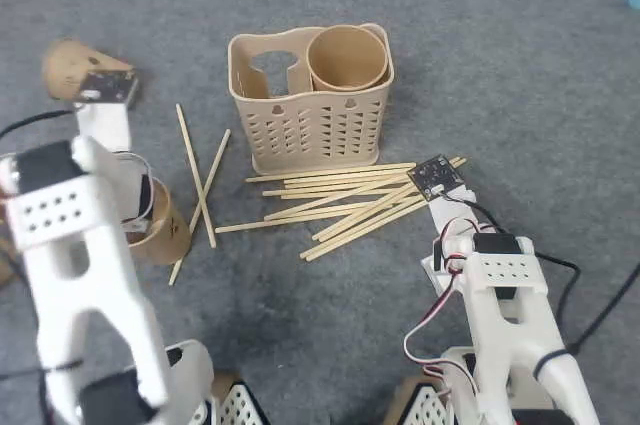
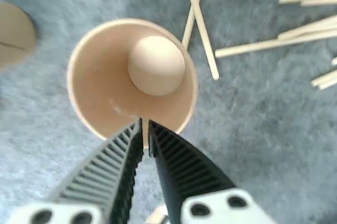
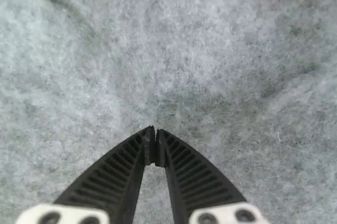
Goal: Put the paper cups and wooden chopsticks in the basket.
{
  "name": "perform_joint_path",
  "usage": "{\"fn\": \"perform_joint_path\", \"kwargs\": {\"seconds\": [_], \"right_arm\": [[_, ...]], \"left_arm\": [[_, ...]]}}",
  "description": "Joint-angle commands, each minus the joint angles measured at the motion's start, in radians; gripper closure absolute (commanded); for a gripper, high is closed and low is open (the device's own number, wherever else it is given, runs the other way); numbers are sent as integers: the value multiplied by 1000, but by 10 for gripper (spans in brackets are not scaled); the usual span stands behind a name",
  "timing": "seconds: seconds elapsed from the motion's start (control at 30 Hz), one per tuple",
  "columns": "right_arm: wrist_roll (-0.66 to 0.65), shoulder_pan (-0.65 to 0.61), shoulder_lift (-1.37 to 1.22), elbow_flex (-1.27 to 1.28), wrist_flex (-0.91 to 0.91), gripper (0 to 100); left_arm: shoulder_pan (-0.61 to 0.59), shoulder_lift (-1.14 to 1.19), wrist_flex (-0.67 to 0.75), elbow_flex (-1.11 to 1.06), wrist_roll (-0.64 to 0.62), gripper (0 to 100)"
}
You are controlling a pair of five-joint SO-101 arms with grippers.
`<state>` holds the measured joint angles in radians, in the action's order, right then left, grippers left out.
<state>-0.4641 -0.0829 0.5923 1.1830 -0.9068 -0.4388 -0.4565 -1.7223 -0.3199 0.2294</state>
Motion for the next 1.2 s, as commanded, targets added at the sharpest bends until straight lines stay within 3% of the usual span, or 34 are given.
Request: {"fn": "perform_joint_path", "kwargs": {"seconds": [0.0, 0.1, 0.3, 0.5, 0.93, 1.17], "right_arm": [[-12, 10, 35, -5, -5, 991], [-12, 10, 35, -5, -7, 991], [-12, 10, 35, -5, -8, 991], [-12, 10, 35, -5, -10, 991], [-11, 10, 35, -5, -12, 991], [-9, 12, 35, -5, -21, 991]], "left_arm": [[-11, -144, -31, 54, 8, 983], [-23, -195, -32, 48, 2, 937], [-183, -195, 35, 44, 8, 716], [-285, -195, 173, -65, 9, 750], [-256, -192, 480, -423, 2, 761], [-236, -37, 545, -438, -57, 761]]}}
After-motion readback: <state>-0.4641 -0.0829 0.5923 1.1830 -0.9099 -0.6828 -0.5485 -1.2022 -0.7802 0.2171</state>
